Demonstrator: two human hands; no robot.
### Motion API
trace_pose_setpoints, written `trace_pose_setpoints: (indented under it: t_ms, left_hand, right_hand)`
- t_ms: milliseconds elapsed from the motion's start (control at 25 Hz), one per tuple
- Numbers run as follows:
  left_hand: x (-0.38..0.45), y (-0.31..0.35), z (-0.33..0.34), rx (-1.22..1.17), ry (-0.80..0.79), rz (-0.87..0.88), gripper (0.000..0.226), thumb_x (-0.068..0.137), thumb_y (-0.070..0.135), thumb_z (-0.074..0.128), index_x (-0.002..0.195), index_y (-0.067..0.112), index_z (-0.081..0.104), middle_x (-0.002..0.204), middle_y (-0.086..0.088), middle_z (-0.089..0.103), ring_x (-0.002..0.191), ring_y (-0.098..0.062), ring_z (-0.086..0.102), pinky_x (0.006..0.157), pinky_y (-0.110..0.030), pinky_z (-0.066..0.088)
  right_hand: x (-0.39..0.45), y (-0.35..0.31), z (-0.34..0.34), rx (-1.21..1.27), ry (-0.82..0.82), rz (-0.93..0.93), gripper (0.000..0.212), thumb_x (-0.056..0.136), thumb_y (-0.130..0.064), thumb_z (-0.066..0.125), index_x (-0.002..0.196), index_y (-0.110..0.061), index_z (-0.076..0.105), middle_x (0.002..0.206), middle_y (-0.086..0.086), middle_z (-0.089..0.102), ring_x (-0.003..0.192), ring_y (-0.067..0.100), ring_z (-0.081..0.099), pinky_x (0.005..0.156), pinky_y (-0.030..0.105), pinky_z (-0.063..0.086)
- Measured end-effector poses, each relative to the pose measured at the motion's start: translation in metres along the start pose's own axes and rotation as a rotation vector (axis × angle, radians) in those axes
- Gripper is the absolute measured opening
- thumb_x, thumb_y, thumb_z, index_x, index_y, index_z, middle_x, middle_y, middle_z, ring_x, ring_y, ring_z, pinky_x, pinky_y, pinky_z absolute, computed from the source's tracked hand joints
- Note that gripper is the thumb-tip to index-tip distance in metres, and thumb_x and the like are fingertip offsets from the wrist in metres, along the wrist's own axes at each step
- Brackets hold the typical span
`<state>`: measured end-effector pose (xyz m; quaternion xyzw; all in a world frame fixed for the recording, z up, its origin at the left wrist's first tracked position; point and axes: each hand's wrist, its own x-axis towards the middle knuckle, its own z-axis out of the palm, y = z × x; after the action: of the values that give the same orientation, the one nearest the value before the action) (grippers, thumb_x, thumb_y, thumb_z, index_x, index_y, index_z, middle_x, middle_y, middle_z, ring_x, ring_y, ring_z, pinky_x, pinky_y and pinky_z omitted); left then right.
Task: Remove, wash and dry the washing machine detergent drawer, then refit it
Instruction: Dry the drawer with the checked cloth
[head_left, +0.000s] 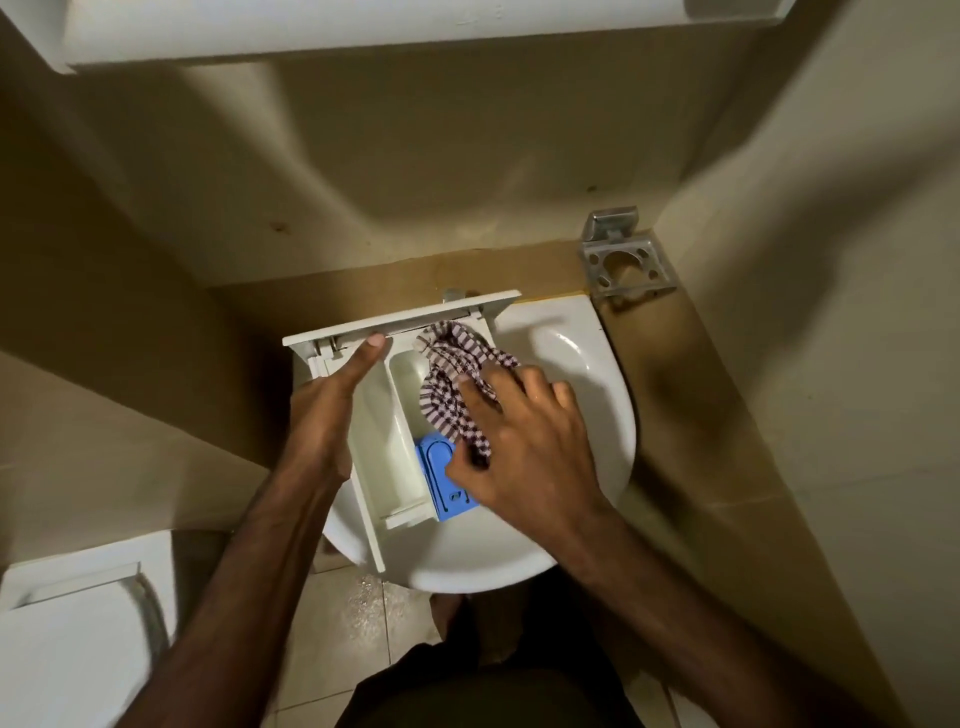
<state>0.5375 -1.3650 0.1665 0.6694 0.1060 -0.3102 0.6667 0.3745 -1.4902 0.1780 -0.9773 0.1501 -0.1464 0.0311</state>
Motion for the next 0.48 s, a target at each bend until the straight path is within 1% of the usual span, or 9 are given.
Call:
trace_pose_setpoints:
  t_ms: [40,80,120,160,240,320,360,400,480]
  left_hand:
    - [0.000,0.001,-0.001,-0.004,0.001,-0.001,0.103,0.059,0.069,0.086,0.145,0.021,0.057,0.161,0.000,0.042,0.150,-0.024,0.032,0.118,-0.050,0.023]
    - [0.000,0.002,-0.002,-0.003,-0.007,-0.007,0.106,0.058,0.069,0.086,0.147,0.021,0.055,0.162,-0.001,0.041,0.150,-0.024,0.031,0.119,-0.051,0.021]
    - [0.000,0.003,-0.001,0.005,-0.026,-0.010,0.108,0.057,0.071,0.085,0.148,0.021,0.054,0.163,-0.002,0.040,0.151,-0.024,0.030,0.119,-0.051,0.021]
    - [0.001,0.004,-0.001,0.026,-0.045,-0.008,0.112,0.054,0.073,0.085,0.148,0.020,0.054,0.163,-0.003,0.039,0.151,-0.025,0.030,0.119,-0.052,0.021]
    - [-0.001,0.007,0.001,0.072,-0.065,0.000,0.118,0.047,0.078,0.085,0.146,0.020,0.056,0.162,-0.005,0.040,0.150,-0.025,0.032,0.118,-0.051,0.023]
    - [-0.003,0.014,0.002,0.108,-0.061,0.017,0.116,0.046,0.079,0.085,0.143,0.020,0.059,0.161,-0.004,0.042,0.150,-0.024,0.033,0.116,-0.049,0.025]
    - [-0.001,0.015,0.002,0.109,-0.057,0.032,0.117,0.041,0.080,0.085,0.139,0.020,0.063,0.158,-0.003,0.046,0.148,-0.022,0.036,0.113,-0.046,0.026]
    - [-0.001,0.017,0.002,0.102,-0.049,0.050,0.118,0.035,0.080,0.086,0.134,0.019,0.067,0.153,-0.002,0.053,0.144,-0.019,0.040,0.109,-0.041,0.027]
    - [0.001,0.020,0.000,0.096,-0.028,0.084,0.114,0.029,0.078,0.088,0.125,0.018,0.073,0.142,0.002,0.061,0.136,-0.014,0.046,0.106,-0.036,0.028]
  right_hand:
    - [-0.004,-0.002,-0.002,-0.072,-0.096,-0.015,0.069,0.078,-0.041,0.070,0.141,-0.013,0.061,0.139,0.008,0.061,0.113,0.030,0.056,0.087,0.043,0.048]
    - [-0.006,-0.004,-0.003,-0.135,-0.171,-0.013,0.077,0.076,-0.041,0.073,0.145,-0.012,0.057,0.144,0.009,0.058,0.113,0.031,0.056,0.086,0.043,0.051]
    - [-0.004,-0.005,-0.003,-0.170,-0.225,-0.003,0.080,0.075,-0.036,0.077,0.147,-0.011,0.055,0.145,0.008,0.058,0.111,0.030,0.057,0.080,0.041,0.055]
    - [0.002,-0.006,-0.002,-0.187,-0.253,0.002,0.077,0.075,-0.031,0.081,0.145,-0.010,0.056,0.141,0.008,0.061,0.107,0.028,0.060,0.073,0.037,0.057]
    - [0.018,-0.007,0.000,-0.153,-0.251,0.008,0.059,0.075,-0.019,0.084,0.130,-0.010,0.066,0.124,0.006,0.069,0.097,0.024,0.065,0.066,0.033,0.057]
    - [0.033,-0.012,-0.004,-0.074,-0.238,0.032,0.039,0.077,-0.010,0.080,0.115,-0.013,0.071,0.107,0.003,0.074,0.089,0.022,0.069,0.062,0.032,0.055]
    - [0.037,-0.012,-0.008,-0.030,-0.260,0.039,0.031,0.079,-0.009,0.077,0.109,-0.014,0.071,0.101,0.001,0.074,0.087,0.022,0.070,0.062,0.032,0.055]
    - [0.038,-0.010,-0.015,0.017,-0.309,0.040,0.023,0.084,-0.010,0.074,0.106,-0.015,0.071,0.098,0.001,0.074,0.088,0.023,0.071,0.065,0.033,0.055]
    - [0.030,-0.005,-0.024,0.112,-0.502,-0.014,0.015,0.093,-0.014,0.067,0.107,-0.015,0.070,0.100,0.003,0.073,0.094,0.026,0.070,0.077,0.035,0.054]
